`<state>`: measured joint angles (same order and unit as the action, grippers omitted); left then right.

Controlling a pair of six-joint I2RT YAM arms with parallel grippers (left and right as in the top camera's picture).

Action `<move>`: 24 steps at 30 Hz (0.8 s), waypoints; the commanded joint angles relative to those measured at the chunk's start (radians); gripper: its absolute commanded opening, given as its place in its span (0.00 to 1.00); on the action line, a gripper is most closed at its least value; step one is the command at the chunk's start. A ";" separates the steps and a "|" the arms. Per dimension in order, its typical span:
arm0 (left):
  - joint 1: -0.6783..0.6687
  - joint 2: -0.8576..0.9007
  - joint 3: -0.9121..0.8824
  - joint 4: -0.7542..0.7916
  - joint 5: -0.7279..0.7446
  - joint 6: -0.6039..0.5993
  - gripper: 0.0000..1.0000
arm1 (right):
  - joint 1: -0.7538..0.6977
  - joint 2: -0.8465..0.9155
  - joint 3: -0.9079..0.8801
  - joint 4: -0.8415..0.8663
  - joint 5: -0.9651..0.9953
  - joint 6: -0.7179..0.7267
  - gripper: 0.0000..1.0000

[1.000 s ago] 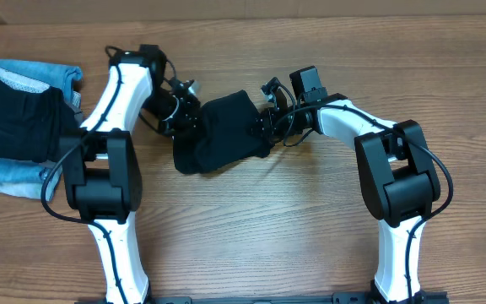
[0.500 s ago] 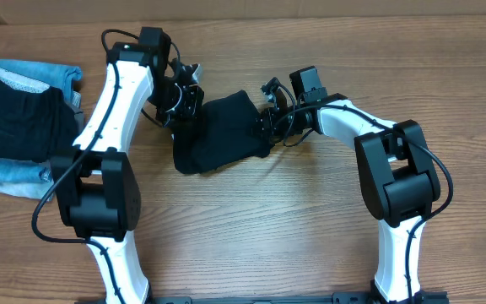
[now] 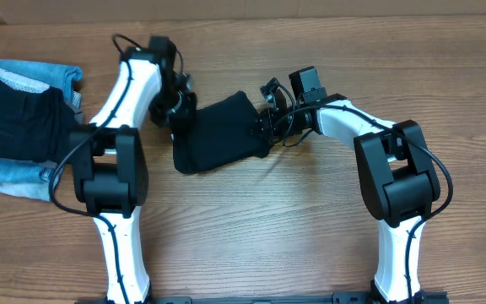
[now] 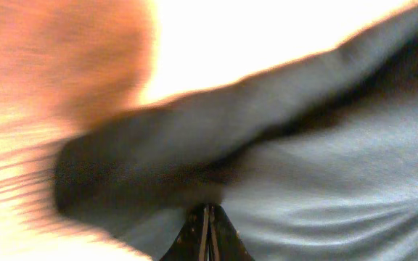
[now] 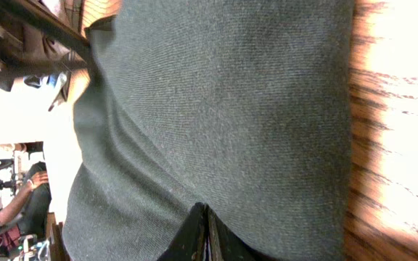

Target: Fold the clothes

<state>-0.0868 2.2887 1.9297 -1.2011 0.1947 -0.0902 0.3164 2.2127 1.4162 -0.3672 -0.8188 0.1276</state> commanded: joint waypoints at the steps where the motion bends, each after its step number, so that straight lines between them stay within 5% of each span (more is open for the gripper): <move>1: 0.028 -0.103 0.176 -0.093 -0.117 -0.078 0.04 | -0.002 0.023 -0.006 0.000 0.040 0.000 0.04; 3: 0.027 -0.127 0.275 -0.183 -0.113 -0.135 0.07 | -0.002 0.023 -0.006 0.003 0.040 0.000 0.04; 4: 0.027 -0.131 0.296 -0.230 -0.085 -0.135 0.18 | -0.002 0.023 -0.006 0.003 0.040 0.000 0.04; 6: 0.039 -0.124 0.276 -0.328 0.054 -0.121 0.83 | -0.002 0.023 -0.006 -0.002 0.040 0.000 0.04; 7: 0.042 -0.122 0.253 -0.333 0.089 -0.106 1.00 | -0.002 0.023 -0.006 -0.002 0.039 0.000 0.04; 16: 0.041 -0.117 -0.230 -0.008 0.113 -0.088 1.00 | -0.003 0.023 -0.006 -0.004 0.021 0.000 0.04; 24: 0.041 -0.117 -0.432 0.286 0.111 0.021 1.00 | -0.002 0.023 -0.006 0.000 0.014 0.000 0.04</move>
<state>-0.0502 2.1525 1.5753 -0.9794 0.3000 -0.1276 0.3157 2.2127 1.4162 -0.3668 -0.8230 0.1299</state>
